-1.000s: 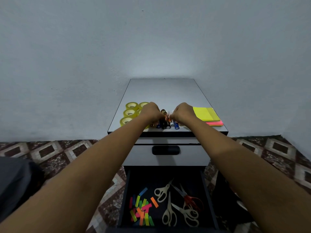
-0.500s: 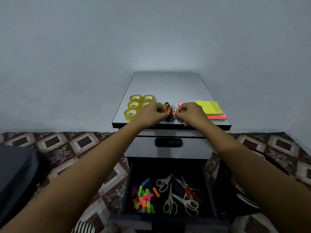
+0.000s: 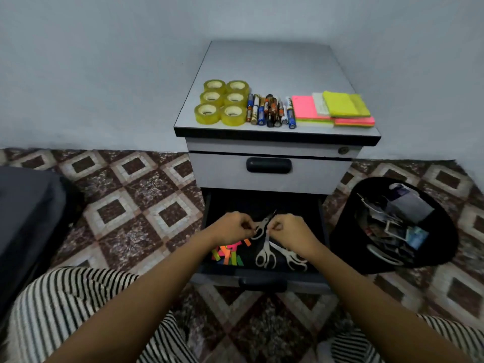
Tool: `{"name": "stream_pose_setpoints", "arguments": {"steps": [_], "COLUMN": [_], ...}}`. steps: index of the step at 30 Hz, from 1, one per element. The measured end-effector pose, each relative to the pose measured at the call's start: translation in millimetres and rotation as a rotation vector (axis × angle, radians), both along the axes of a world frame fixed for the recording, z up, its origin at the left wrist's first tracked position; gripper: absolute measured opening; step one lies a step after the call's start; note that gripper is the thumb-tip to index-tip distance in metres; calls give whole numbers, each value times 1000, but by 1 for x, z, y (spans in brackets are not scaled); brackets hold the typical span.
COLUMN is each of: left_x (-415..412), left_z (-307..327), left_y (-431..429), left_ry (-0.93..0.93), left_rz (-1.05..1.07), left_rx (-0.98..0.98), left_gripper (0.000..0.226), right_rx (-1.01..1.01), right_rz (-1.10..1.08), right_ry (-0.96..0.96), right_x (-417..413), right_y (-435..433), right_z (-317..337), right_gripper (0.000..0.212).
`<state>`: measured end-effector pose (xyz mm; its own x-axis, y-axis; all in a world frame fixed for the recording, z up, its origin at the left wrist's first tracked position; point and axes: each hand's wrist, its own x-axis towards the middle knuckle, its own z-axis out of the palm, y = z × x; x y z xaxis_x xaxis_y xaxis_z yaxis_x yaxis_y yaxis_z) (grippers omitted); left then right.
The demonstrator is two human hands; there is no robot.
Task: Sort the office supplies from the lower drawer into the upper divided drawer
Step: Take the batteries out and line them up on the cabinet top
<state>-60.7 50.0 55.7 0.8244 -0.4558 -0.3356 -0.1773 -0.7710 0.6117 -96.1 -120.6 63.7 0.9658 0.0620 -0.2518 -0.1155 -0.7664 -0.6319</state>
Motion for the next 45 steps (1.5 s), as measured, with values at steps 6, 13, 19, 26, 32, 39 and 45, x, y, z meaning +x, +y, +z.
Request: {"name": "stream_pose_setpoints", "arguments": {"steps": [6, 13, 19, 26, 32, 39, 45], "left_x": [-4, 4, 11, 9, 14, 24, 24], "left_z": [-49, -89, -109, -124, -124, -116, -112], "left_y": [8, 8, 0, -13, -12, 3, 11], "left_ry": [95, 185, 253, 289, 307, 333, 335], "left_rz": [7, -20, -127, -214, -281, -453, -442], "left_rx": [103, 216, 255, 339, 443, 556, 481], "left_gripper": [23, 21, 25, 29, 35, 29, 22], "right_rx": [-57, -168, -207, -176, -182, -185, -183], "right_rz": [47, 123, 165, 197, 211, 167, 158], "right_ry": [244, 428, 416, 469, 473, 471, 470], "right_x": [5, 15, 20, 22, 21, 19, 18], "right_y": [10, 17, 16, 13, 11, 11, 12], "right_z": [-71, -115, -131, -145, -149, -147, -141], "right_gripper": [16, 32, 57, 30, 24, 23, 25]}}
